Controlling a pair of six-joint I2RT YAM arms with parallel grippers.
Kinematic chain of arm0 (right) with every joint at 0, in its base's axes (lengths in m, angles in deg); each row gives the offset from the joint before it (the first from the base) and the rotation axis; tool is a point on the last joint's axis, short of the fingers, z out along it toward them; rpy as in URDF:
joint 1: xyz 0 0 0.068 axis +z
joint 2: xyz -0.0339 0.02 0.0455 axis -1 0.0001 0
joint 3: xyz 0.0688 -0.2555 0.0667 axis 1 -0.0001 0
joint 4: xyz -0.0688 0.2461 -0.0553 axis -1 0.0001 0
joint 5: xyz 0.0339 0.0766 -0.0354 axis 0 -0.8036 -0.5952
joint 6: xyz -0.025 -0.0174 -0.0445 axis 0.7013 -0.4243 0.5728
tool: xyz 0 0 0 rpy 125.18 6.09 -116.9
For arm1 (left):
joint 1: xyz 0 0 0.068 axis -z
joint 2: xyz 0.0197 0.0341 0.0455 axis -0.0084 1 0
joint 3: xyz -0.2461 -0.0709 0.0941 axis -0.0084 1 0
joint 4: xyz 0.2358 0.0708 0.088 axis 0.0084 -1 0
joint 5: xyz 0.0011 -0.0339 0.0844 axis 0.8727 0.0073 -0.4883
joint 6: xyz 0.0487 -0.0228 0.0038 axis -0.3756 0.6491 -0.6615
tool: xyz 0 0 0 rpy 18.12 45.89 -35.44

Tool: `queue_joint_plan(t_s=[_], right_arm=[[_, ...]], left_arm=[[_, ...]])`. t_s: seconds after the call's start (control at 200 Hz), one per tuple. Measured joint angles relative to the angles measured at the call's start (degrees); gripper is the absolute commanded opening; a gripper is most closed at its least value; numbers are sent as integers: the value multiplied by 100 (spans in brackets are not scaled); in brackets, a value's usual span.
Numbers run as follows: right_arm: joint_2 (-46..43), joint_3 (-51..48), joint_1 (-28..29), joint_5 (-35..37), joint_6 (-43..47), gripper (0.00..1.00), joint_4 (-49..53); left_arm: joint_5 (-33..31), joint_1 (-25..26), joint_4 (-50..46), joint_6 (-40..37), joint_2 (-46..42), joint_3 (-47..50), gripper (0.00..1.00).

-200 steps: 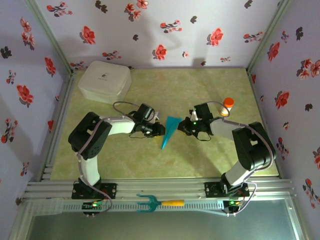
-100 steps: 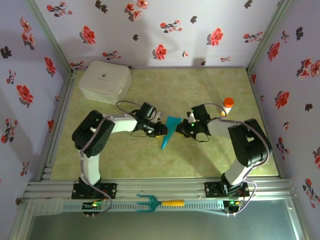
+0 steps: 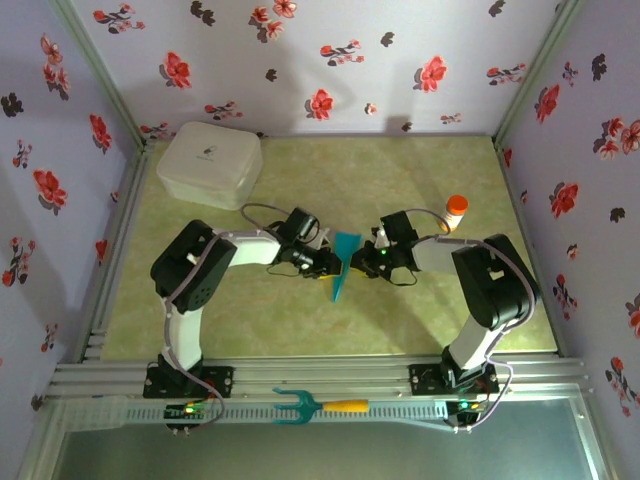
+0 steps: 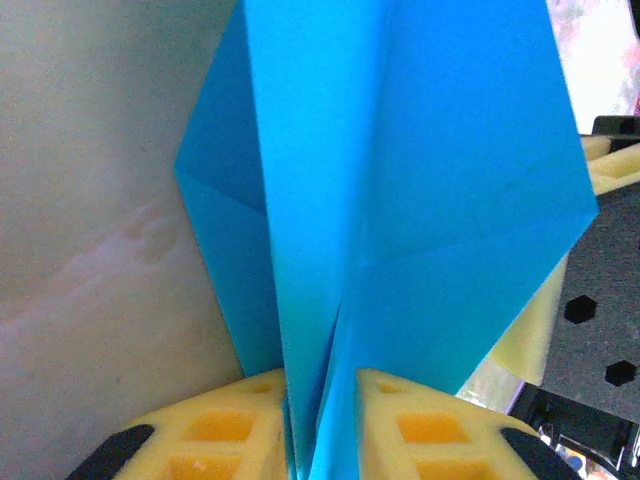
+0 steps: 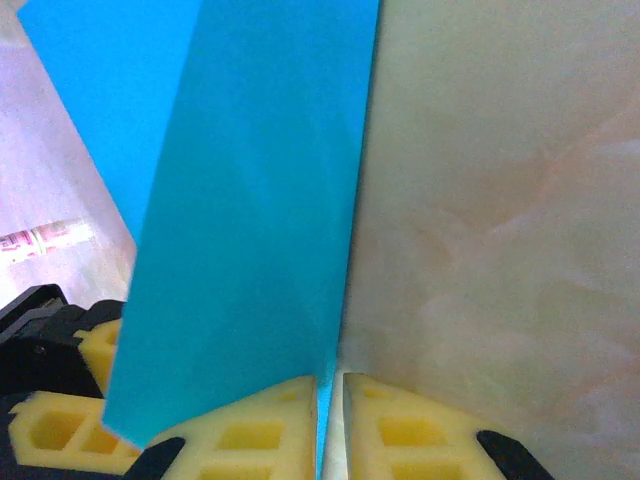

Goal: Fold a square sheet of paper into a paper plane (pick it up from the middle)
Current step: Move a paper plane to the center of the table.

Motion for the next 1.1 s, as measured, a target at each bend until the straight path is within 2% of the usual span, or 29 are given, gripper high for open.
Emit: queue_joint_plan(t_s=[0.21, 0.36, 0.465, 0.685, 0.815, 0.955, 1.1], right_arm=[[2, 0, 2, 24, 0, 17, 2], [-131, 0, 0, 258, 24, 18, 151], [-391, 0, 0, 494, 46, 18, 315], [-883, 0, 0, 933, 70, 19, 487], [-927, 0, 0, 1016, 63, 19, 483], [-927, 0, 0, 1016, 59, 20, 470], [-927, 0, 0, 1014, 22, 20, 455]], left_arm=[[2, 11, 44, 0, 9, -2, 7], [-201, 15, 11, -22, -72, 0, 4], [-693, 37, -293, -188, -337, -11, 2], [-2367, 295, -1635, -776, -662, -675, 3], [-3121, 455, -2243, -920, -675, -990, 2], [-3613, 487, -2767, -929, -669, -1189, 1], [-3858, 487, -3058, -927, -601, -1307, 1]])
